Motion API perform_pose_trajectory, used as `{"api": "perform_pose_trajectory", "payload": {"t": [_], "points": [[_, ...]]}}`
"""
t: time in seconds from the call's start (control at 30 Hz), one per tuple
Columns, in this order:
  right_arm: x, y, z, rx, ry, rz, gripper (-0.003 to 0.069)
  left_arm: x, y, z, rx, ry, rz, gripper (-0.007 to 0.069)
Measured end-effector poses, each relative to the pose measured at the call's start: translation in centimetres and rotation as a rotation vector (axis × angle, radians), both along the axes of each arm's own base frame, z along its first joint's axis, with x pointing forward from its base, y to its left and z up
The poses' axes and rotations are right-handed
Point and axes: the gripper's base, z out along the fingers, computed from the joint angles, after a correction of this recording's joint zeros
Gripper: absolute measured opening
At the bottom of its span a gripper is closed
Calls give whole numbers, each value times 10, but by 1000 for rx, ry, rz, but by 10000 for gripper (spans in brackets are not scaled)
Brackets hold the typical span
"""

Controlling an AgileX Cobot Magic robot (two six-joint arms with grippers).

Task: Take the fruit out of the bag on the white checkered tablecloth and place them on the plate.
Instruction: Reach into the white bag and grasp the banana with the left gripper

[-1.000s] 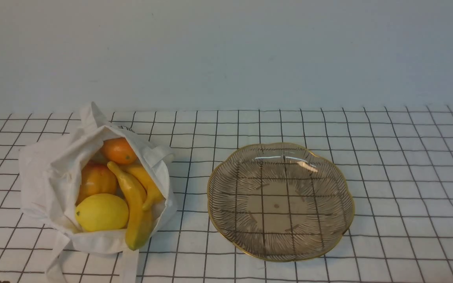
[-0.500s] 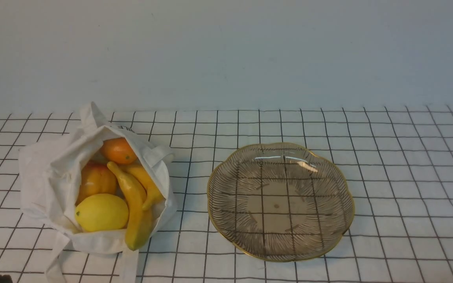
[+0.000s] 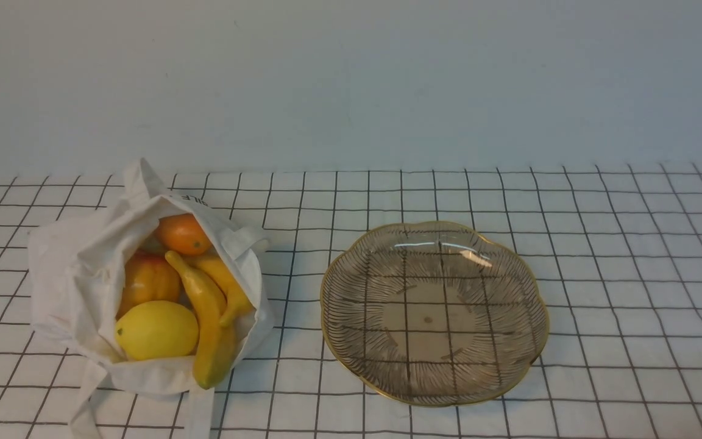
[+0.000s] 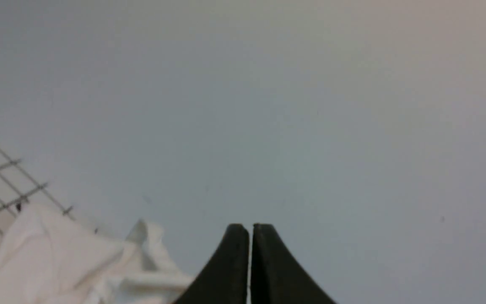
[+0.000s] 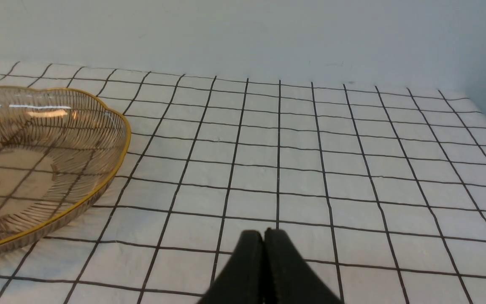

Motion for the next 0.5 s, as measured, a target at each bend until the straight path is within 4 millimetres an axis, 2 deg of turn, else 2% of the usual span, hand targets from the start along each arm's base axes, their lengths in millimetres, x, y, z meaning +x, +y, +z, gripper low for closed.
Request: {"api": "perform_pose_trajectory", "payload": {"t": [0.1, 0.13, 0.2, 0.3, 0.4, 0.47, 0.5], "points": [[0, 0, 0, 0, 0, 0, -14, -4, -5, 25, 61, -30, -38, -8], [0, 0, 0, 0, 0, 0, -14, -5, -10, 43, 140, -5, -81, -8], [0, 0, 0, 0, 0, 0, -14, -2, -14, 56, 209, 38, -112, -8], [0, 0, 0, 0, 0, 0, -14, 18, -26, 76, 405, 268, -232, -8], [0, 0, 0, 0, 0, 0, -14, 50, -36, 81, 509, 576, -392, -8], [0, 0, 0, 0, 0, 0, -14, 74, -40, 77, 547, 829, -522, -8], [0, 0, 0, 0, 0, 0, -14, 85, -41, 76, 553, 897, -553, -8]]}}
